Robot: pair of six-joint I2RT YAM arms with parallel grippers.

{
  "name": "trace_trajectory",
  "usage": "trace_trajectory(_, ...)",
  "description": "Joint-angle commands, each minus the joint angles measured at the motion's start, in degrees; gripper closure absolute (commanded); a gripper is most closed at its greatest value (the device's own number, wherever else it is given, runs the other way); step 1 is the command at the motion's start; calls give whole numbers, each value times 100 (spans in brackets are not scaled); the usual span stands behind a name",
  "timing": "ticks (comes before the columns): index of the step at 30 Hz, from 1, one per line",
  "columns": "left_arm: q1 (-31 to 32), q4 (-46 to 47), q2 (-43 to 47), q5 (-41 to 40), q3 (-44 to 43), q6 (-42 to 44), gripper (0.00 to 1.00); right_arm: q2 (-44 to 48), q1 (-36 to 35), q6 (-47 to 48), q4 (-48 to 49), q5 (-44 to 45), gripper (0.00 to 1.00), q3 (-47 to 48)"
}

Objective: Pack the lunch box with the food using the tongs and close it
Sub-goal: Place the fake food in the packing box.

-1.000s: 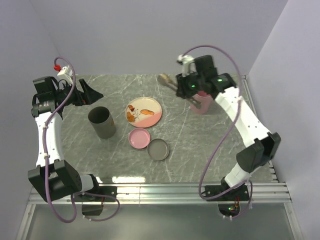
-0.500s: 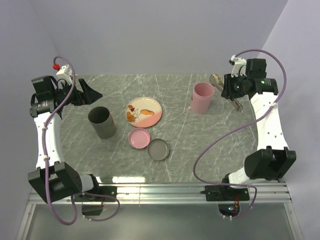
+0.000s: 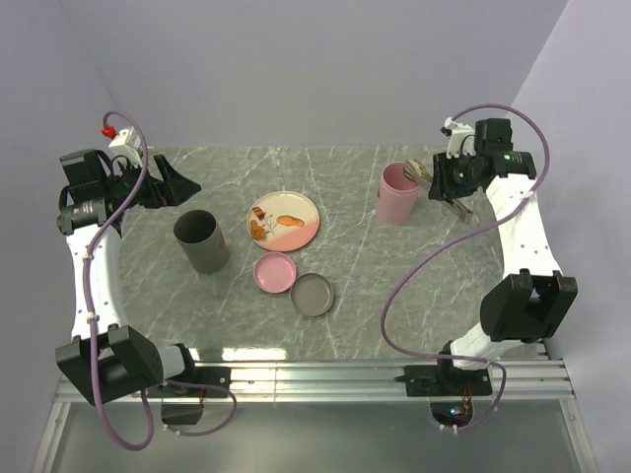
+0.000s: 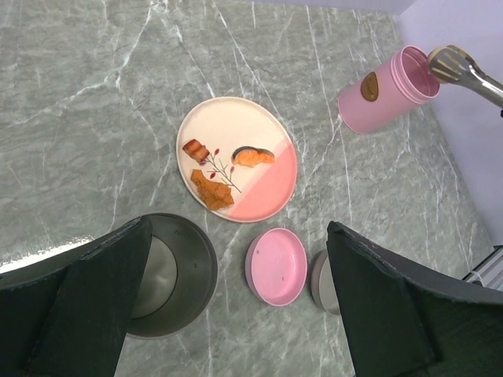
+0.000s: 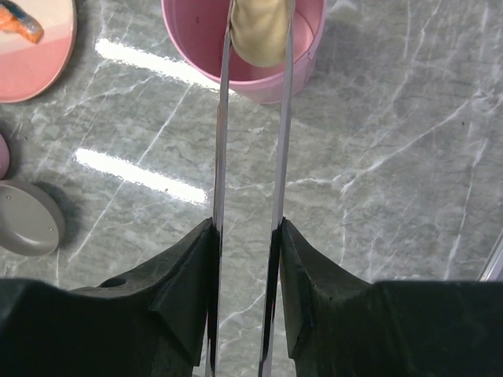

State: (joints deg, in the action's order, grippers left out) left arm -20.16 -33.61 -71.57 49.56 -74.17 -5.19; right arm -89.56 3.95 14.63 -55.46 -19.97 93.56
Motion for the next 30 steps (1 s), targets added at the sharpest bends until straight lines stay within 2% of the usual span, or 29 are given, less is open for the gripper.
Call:
trace_trajectory(1, 21, 249, 179, 18, 25, -87, 1, 70, -43, 22, 70, -139, 57, -57)
trace_trajectory(14, 12, 249, 143, 19, -124, -158, 1, 70, -192, 4, 18, -42, 40, 154)
trace_trajectory(23, 12, 258, 170, -25, -106, -175, 0, 61, -368, -48, -193, -34, 39, 777)
trace_trajectory(30, 21, 302, 143, -25, -150, -333, 1, 184, -1773, -355, 17, -95, 39, 752)
